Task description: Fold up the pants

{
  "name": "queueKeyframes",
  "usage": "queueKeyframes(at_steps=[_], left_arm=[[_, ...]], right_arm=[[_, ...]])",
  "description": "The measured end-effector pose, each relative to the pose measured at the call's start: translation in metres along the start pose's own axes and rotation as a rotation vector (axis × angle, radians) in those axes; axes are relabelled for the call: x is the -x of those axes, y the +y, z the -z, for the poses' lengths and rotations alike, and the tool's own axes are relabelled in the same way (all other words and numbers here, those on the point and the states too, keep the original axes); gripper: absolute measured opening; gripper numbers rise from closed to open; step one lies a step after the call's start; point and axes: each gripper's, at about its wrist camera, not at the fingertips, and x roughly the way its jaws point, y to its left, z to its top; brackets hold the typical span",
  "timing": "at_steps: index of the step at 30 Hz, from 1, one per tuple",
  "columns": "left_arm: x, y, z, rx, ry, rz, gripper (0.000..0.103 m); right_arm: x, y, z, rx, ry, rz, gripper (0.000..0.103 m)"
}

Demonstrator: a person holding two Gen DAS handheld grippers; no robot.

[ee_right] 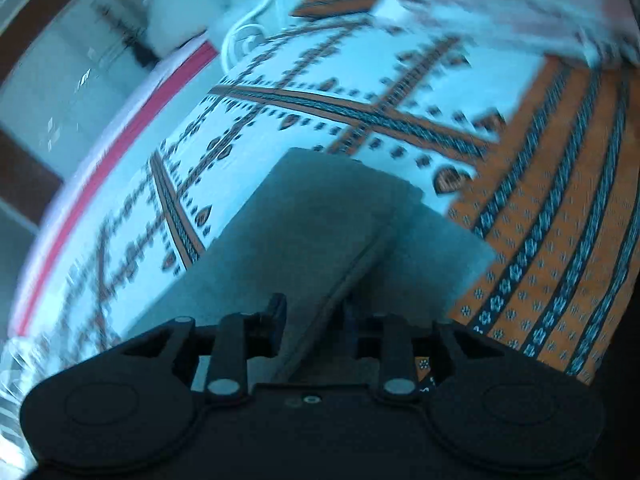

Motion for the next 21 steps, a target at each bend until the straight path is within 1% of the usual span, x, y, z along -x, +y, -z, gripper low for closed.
queueKeyframes(at_steps=[1,2,3,4,6,7,8,9,12,14,17,18,19,20,21], left_arm=[[0.000,-0.001,0.000,-0.002,0.000,-0.001,0.078],[0.000,-0.001,0.000,-0.003,0.001,-0.002,0.078],[0.000,-0.002,0.000,-0.003,0.001,-0.003,0.079],[0.000,-0.002,0.000,-0.002,0.001,-0.003,0.079],[0.000,-0.002,0.000,-0.003,0.001,0.000,0.079],[0.000,-0.002,0.000,-0.003,0.000,0.002,0.079],[0.000,-0.002,0.000,-0.004,-0.001,0.004,0.079],[0.000,-0.002,0.000,-0.006,-0.001,0.004,0.079],[-0.001,-0.004,0.000,-0.009,0.002,-0.002,0.079],[-0.001,-0.005,-0.001,-0.002,0.004,-0.003,0.080],[-0.001,-0.006,-0.001,-0.002,0.005,-0.003,0.080],[-0.001,-0.006,-0.001,-0.005,0.005,-0.002,0.080],[-0.001,-0.005,0.000,-0.006,0.005,0.000,0.080],[0.000,-0.004,0.000,-0.005,0.005,0.001,0.080],[0.000,-0.004,0.001,-0.005,0.006,0.002,0.080]], right_arm=[[0.000,-0.005,-0.002,-0.035,-0.006,-0.017,0.020],[-0.001,-0.010,-0.004,-0.065,-0.009,-0.034,0.017],[0.000,-0.014,-0.006,-0.080,-0.014,-0.040,0.000],[0.005,-0.013,-0.008,-0.069,-0.030,-0.051,0.000],[0.025,-0.013,-0.006,-0.054,-0.070,-0.123,0.000],[0.035,-0.013,-0.003,-0.032,-0.080,-0.130,0.000],[0.041,-0.014,0.000,-0.020,-0.077,-0.122,0.000],[0.042,-0.019,0.003,-0.032,-0.055,-0.109,0.000],[0.022,-0.033,0.001,-0.064,0.016,-0.054,0.000],[0.016,-0.039,0.001,-0.098,0.030,-0.065,0.000],[0.027,-0.039,0.005,-0.095,0.005,-0.097,0.000],[0.027,-0.037,0.004,-0.075,0.006,-0.092,0.005],[0.030,-0.038,0.003,-0.058,-0.003,-0.087,0.008],[0.037,-0.042,0.002,-0.069,-0.041,-0.075,0.014],[0.048,-0.053,0.001,-0.107,-0.080,-0.078,0.017]])
